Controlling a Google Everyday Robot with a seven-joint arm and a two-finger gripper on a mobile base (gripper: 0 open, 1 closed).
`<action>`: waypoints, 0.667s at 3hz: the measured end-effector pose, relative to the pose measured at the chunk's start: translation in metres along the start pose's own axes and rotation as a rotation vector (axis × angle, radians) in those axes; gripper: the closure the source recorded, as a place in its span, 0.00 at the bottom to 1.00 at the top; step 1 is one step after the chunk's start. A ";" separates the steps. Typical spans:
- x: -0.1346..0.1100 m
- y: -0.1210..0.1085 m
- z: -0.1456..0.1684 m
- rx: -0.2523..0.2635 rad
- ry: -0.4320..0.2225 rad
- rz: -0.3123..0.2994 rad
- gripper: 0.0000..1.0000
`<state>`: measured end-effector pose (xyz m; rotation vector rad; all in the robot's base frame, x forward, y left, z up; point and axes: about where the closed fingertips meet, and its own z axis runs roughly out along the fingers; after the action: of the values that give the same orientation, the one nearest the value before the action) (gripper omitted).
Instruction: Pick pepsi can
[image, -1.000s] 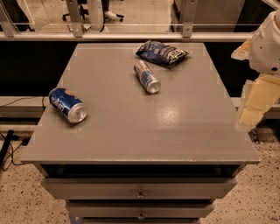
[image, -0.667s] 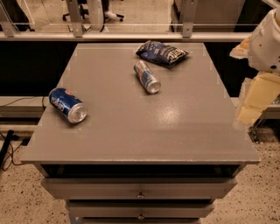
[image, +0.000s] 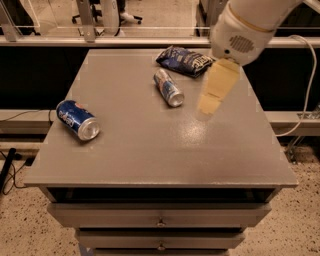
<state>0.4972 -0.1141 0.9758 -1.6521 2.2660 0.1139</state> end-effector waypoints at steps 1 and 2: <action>-0.080 -0.021 0.024 -0.040 -0.072 0.097 0.00; -0.080 -0.021 0.024 -0.040 -0.072 0.097 0.00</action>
Offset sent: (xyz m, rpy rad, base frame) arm 0.0365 0.0544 0.0017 0.0716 0.0366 -0.0454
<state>0.5434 -0.0421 0.9807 -1.5322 2.3028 0.2395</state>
